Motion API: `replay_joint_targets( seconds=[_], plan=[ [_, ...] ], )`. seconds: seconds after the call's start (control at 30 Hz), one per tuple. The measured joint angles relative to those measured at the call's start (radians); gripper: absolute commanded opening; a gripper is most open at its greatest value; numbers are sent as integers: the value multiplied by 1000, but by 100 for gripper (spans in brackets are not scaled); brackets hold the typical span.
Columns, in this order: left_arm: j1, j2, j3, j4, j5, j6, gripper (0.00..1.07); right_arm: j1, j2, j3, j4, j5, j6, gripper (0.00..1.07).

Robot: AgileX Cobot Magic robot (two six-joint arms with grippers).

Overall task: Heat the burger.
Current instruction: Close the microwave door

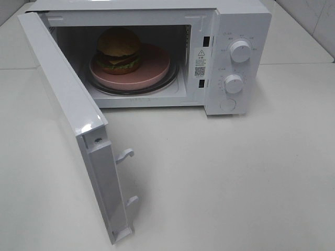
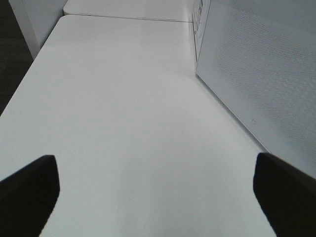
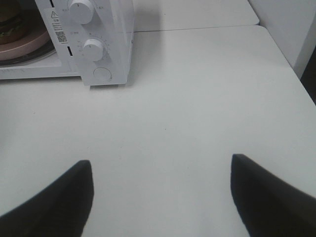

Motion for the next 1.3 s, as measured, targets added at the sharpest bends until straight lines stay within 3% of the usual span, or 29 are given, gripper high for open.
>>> replay_joint_targets(
  seconds=[1.3],
  plan=[
    [0, 0, 0, 0, 0, 0, 102, 21, 0, 0, -7, 1, 1, 76]
  ],
)
